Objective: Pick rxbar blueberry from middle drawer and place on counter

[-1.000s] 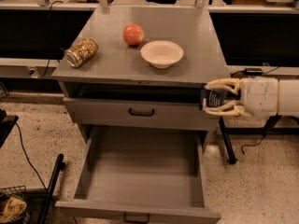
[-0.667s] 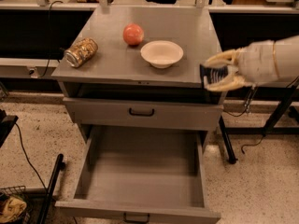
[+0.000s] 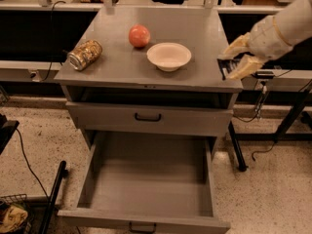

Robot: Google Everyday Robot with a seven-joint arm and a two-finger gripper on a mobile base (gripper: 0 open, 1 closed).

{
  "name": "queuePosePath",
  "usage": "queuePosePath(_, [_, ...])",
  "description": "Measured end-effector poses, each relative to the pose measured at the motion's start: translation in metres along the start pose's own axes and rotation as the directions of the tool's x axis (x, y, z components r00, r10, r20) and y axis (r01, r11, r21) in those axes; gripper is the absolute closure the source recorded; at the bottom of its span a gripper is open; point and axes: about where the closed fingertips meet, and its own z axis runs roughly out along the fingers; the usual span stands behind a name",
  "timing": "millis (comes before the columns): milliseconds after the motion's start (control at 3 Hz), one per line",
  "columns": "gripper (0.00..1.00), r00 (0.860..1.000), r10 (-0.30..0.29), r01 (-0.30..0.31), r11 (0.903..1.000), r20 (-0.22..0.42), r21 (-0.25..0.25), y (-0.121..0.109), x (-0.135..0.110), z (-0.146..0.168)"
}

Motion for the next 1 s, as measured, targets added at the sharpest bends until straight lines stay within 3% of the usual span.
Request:
queuePosePath(333, [1.0,0.999,-0.041,0.04,0.996,-0.003,-0.079,-0.03,-0.019,0.037])
queuePosePath(667, [1.0,0.996,-0.082,0.086,0.9901,0.035,-0.112,-0.055,-0.043,0.069])
queuePosePath(1000, [0.84,0.995,-0.09,0.093,0.9919,0.044,-0.086,-0.066,-0.05,0.077])
